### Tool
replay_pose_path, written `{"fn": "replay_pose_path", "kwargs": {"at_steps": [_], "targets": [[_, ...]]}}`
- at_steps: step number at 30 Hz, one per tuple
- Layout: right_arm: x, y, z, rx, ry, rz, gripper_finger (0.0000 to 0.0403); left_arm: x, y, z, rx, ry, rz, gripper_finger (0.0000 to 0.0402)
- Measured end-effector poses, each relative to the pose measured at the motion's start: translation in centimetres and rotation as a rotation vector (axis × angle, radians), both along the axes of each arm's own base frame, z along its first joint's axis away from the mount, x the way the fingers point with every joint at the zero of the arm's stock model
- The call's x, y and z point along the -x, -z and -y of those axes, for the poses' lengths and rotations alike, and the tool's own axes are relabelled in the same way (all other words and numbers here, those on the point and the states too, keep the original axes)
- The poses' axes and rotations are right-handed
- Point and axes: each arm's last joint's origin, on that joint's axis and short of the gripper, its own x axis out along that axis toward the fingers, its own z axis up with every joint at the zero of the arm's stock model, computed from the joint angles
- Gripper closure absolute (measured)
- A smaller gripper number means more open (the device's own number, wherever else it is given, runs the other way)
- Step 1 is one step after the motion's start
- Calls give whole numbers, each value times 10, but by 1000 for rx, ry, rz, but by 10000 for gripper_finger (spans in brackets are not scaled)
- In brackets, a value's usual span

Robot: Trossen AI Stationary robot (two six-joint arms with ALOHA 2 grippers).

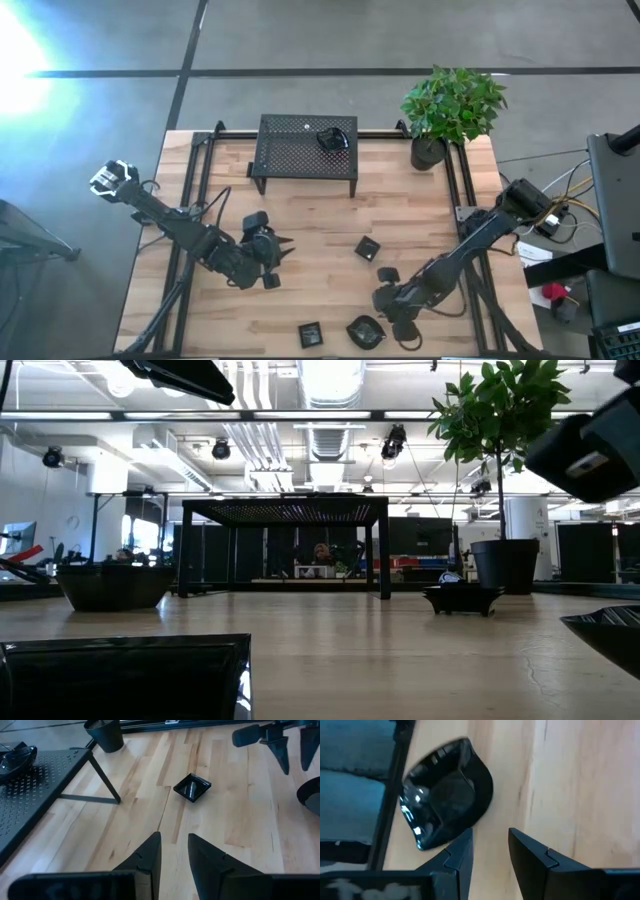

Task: Pick & Place Mini shaped plates
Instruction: Stack the black leaf shaped plate on top of the other black leaf shaped plate on the shelf

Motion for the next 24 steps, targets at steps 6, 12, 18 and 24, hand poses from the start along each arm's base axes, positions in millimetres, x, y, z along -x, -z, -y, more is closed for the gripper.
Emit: {"fn": "replay_pose_path", "kwargs": {"at_steps": [6, 12, 18, 24], "targets": [[-8, -1, -5, -10, 2, 6, 289, 0, 0, 0, 0, 0, 0, 312], [-15, 6, -8, -61, -23, 85, 289, 0, 0, 0, -4, 3, -2, 312], [-19, 20, -7, -29, -15, 92, 289, 0, 0, 0, -22, 14, -8, 312], [-23, 28, -6, -8, -23, 90, 289, 0, 0, 0, -23, 15, -9, 312]]}}
